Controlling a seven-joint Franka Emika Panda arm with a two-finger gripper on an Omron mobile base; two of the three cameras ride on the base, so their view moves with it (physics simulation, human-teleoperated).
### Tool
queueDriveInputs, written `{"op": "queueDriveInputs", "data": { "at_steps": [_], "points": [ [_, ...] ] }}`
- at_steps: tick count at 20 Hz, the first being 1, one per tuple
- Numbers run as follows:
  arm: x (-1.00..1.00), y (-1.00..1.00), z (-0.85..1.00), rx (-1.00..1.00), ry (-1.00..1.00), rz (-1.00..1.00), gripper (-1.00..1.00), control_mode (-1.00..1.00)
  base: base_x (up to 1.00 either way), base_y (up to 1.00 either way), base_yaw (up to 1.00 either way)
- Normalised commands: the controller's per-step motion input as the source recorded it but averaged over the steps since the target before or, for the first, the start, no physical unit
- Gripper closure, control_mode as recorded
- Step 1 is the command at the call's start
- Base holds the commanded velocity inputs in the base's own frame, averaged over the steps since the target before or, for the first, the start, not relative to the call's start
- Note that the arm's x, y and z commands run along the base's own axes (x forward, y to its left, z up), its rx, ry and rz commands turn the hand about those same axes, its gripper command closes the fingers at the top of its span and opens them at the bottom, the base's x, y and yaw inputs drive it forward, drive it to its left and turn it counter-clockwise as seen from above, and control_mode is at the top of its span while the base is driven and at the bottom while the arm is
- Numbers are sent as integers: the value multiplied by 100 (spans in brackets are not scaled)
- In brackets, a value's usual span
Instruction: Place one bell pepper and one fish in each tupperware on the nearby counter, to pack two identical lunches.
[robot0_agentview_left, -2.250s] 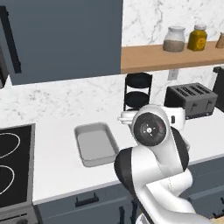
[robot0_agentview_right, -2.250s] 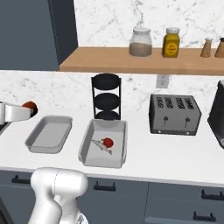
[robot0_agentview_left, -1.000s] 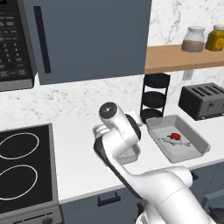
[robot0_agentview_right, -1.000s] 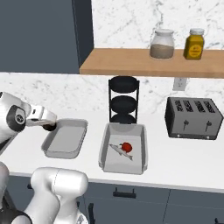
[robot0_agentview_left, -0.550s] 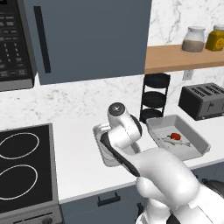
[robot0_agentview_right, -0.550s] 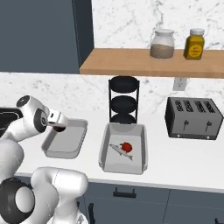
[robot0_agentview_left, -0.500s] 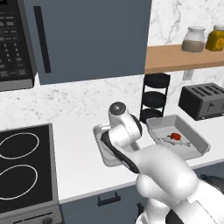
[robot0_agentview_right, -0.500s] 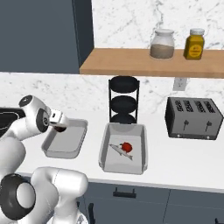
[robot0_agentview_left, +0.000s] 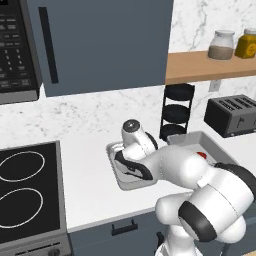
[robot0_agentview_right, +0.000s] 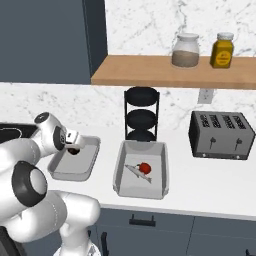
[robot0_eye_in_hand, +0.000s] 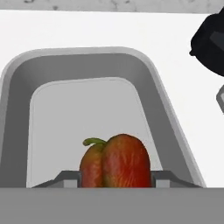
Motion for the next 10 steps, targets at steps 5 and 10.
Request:
{"op": "queueDriveInputs", "data": {
  "at_steps": [5,10],
  "points": [
    [0,6,0,0,-1,3,-100,-100,0,0,0],
    [2,0,-13,0,0,3,-100,-100,0,0,0]
  ]
}}
